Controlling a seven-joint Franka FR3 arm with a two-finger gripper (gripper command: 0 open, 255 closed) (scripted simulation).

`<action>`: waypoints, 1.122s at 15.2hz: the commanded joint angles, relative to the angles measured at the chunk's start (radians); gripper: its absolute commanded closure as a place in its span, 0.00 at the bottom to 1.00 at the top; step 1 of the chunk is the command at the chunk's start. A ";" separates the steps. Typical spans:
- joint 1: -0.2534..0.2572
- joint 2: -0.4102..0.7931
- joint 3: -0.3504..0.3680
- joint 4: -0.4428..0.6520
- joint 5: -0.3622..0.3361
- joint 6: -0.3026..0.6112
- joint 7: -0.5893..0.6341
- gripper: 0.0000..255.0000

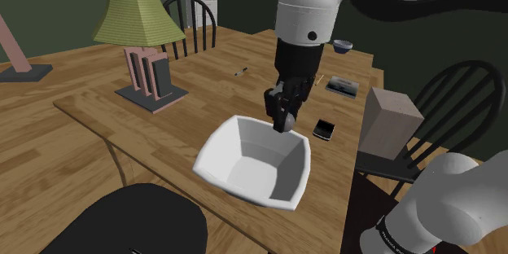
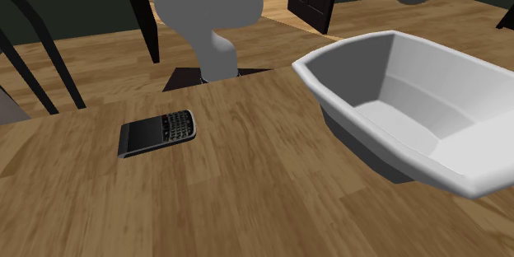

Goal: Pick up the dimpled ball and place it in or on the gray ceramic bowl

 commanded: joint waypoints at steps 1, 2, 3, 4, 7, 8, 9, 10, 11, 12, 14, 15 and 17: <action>-0.016 0.089 0.039 0.077 -0.023 0.013 0.036 1.00; -0.023 0.134 0.058 0.116 -0.038 0.018 0.055 1.00; -0.025 0.154 0.066 0.132 -0.045 0.019 0.063 1.00; -0.024 0.151 0.066 0.116 -0.044 0.032 0.062 1.00; -0.021 0.143 0.068 0.070 -0.039 0.072 0.058 1.00; -0.020 0.141 0.069 0.054 -0.037 0.085 0.057 1.00; -0.019 0.139 0.070 0.039 -0.036 0.099 0.056 1.00; -0.018 0.138 0.071 0.025 -0.034 0.112 0.055 1.00; -0.017 0.136 0.072 0.010 -0.033 0.125 0.054 1.00; -0.016 0.135 0.074 -0.004 -0.032 0.138 0.053 1.00; -0.015 0.134 0.076 -0.032 -0.030 0.165 0.052 1.00; -0.014 0.134 0.078 -0.045 -0.028 0.178 0.051 1.00; -0.013 0.134 0.082 -0.075 -0.026 0.209 0.050 1.00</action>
